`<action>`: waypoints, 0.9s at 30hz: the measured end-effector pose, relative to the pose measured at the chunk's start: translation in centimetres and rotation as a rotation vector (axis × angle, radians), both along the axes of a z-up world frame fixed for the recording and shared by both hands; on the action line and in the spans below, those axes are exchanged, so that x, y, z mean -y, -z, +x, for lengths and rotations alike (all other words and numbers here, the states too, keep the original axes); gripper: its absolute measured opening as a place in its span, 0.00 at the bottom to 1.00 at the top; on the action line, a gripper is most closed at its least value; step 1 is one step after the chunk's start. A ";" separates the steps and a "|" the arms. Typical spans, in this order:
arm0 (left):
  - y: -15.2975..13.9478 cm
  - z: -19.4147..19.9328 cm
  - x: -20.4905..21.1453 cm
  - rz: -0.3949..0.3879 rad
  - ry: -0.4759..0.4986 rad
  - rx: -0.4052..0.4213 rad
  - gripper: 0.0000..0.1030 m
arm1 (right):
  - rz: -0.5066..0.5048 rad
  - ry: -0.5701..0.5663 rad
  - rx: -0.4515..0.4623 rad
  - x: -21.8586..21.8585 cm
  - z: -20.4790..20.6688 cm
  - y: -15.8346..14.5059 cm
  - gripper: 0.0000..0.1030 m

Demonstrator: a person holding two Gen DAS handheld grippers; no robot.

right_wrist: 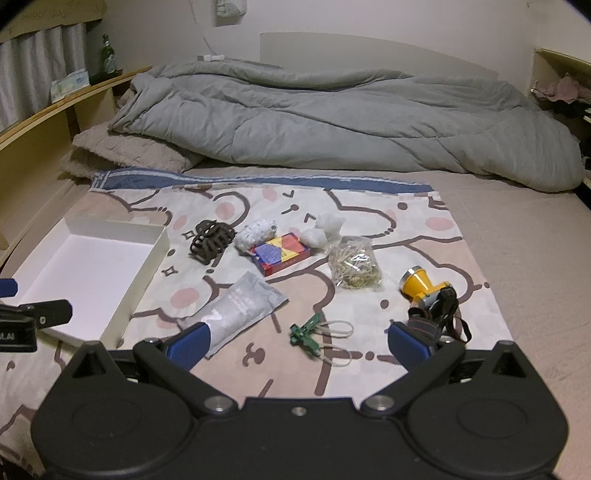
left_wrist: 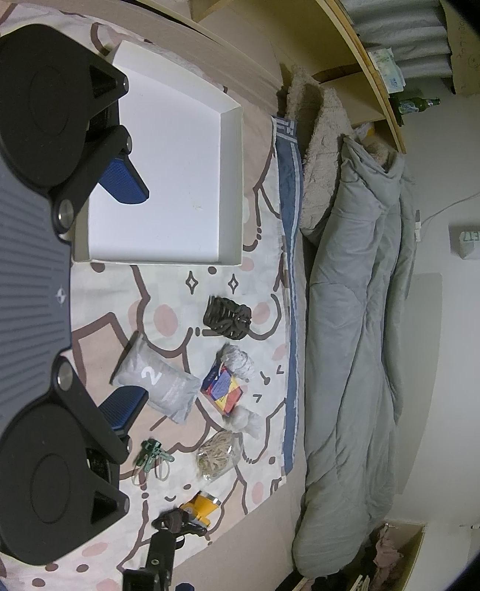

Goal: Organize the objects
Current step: 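Reach the right tool to the green clip and close on it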

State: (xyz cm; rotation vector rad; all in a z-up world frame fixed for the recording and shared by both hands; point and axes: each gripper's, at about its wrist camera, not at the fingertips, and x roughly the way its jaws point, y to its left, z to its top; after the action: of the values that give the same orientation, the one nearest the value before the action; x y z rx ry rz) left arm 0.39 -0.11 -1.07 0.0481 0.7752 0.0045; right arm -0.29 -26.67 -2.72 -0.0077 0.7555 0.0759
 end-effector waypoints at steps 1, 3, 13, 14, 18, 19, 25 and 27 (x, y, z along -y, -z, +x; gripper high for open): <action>0.1 0.1 0.0 0.003 0.000 0.002 1.00 | 0.004 0.006 0.000 0.3 0.2 0.1 1.00; 0.1 0.6 -0.1 0.002 0.004 0.003 1.00 | 0.007 0.020 -0.001 0.5 0.7 -0.1 1.00; 0.1 3.3 -0.2 -0.032 0.037 0.042 1.00 | 0.027 0.065 0.077 1.9 2.5 -0.3 1.00; 0.2 3.7 -0.2 -0.042 0.034 0.039 1.00 | 0.030 0.069 0.083 2.1 2.9 -0.4 1.00; 0.6 5.6 0.0 -0.051 0.030 0.053 1.00 | 0.057 0.078 0.102 2.6 3.8 -0.3 1.00; 0.8 6.0 0.2 -0.048 0.036 0.056 1.00 | 0.060 0.081 0.103 2.6 4.1 -0.3 1.00; 2.5 8.3 2.2 -0.032 0.118 0.063 1.00 | 0.058 0.065 0.090 3.0 5.6 0.5 1.00; 3.3 8.7 3.2 -0.021 0.158 0.063 0.99 | 0.052 0.054 0.078 3.1 6.1 1.0 1.00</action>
State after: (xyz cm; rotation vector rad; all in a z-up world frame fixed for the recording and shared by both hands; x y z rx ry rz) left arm 9.14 -3.27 -4.36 0.0887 0.7070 -0.1517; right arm 5.84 -29.76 -3.71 0.0592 0.6754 0.0432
